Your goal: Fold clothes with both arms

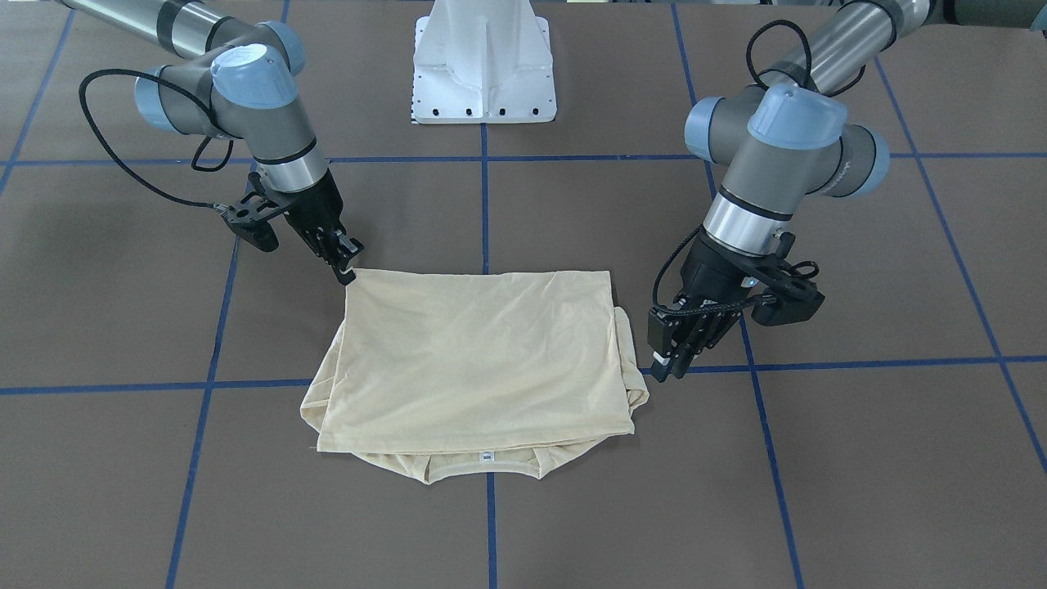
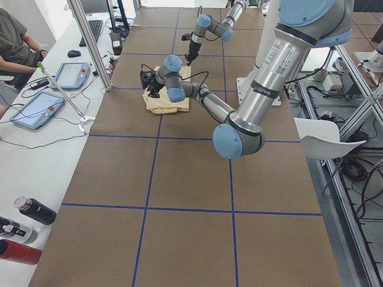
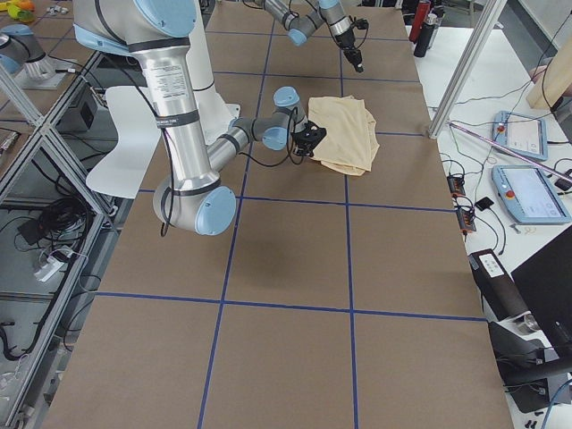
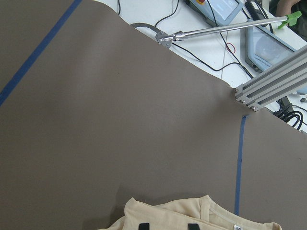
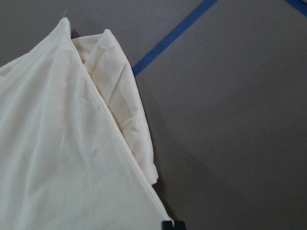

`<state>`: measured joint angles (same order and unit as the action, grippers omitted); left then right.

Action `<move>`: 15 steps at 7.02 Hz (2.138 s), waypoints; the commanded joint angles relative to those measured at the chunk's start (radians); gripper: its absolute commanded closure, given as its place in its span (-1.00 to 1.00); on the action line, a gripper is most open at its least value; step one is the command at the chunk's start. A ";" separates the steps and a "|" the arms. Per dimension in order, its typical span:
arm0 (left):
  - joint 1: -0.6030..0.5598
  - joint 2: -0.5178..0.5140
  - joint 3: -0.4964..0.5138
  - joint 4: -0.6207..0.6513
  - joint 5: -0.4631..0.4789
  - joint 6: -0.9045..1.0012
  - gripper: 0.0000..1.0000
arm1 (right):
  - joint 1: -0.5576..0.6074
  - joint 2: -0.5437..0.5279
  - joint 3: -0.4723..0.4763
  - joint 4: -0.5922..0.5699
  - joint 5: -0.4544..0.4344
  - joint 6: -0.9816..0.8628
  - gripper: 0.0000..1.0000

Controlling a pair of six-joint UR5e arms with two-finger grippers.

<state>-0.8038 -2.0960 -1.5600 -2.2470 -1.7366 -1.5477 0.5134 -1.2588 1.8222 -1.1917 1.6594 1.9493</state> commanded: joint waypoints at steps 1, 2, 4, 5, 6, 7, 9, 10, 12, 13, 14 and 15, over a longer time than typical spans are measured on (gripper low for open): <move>0.000 -0.001 0.000 0.000 -0.003 0.000 0.24 | -0.045 -0.011 0.157 -0.177 -0.001 0.019 1.00; 0.002 0.001 0.001 0.000 -0.004 0.000 0.24 | -0.076 -0.010 0.217 -0.254 -0.003 0.054 1.00; 0.002 0.001 0.003 0.000 -0.007 0.001 0.24 | -0.185 -0.049 0.279 -0.264 0.000 0.159 1.00; 0.002 0.001 0.003 0.000 -0.009 0.001 0.24 | -0.243 -0.115 0.360 -0.264 0.005 0.164 1.00; 0.002 -0.001 0.000 0.000 -0.011 0.001 0.24 | -0.316 -0.135 0.390 -0.264 0.008 0.187 1.00; 0.005 -0.002 -0.018 0.003 -0.014 0.000 0.24 | -0.381 -0.133 0.397 -0.279 0.007 0.248 1.00; 0.008 0.001 -0.054 0.003 -0.091 -0.044 0.23 | -0.456 -0.139 0.411 -0.305 -0.015 0.261 -0.99; 0.017 0.007 -0.075 0.013 -0.115 -0.079 0.19 | -0.454 -0.137 0.414 -0.305 -0.029 0.261 -1.00; 0.116 0.077 -0.234 0.131 -0.115 -0.098 0.05 | -0.370 -0.131 0.449 -0.307 -0.023 0.258 -1.00; 0.185 0.103 -0.289 0.194 -0.106 -0.142 0.00 | -0.289 -0.120 0.444 -0.305 -0.017 0.252 -1.00; 0.252 0.138 -0.287 0.194 -0.094 -0.184 0.00 | -0.176 -0.116 0.421 -0.305 -0.009 0.237 -1.00; 0.302 0.158 -0.285 0.196 -0.051 -0.196 0.00 | -0.041 -0.058 0.369 -0.309 0.047 0.142 -1.00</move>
<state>-0.5741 -1.9701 -1.8354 -2.0641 -1.8247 -1.7144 0.3197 -1.3636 2.2374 -1.4980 1.6608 2.1690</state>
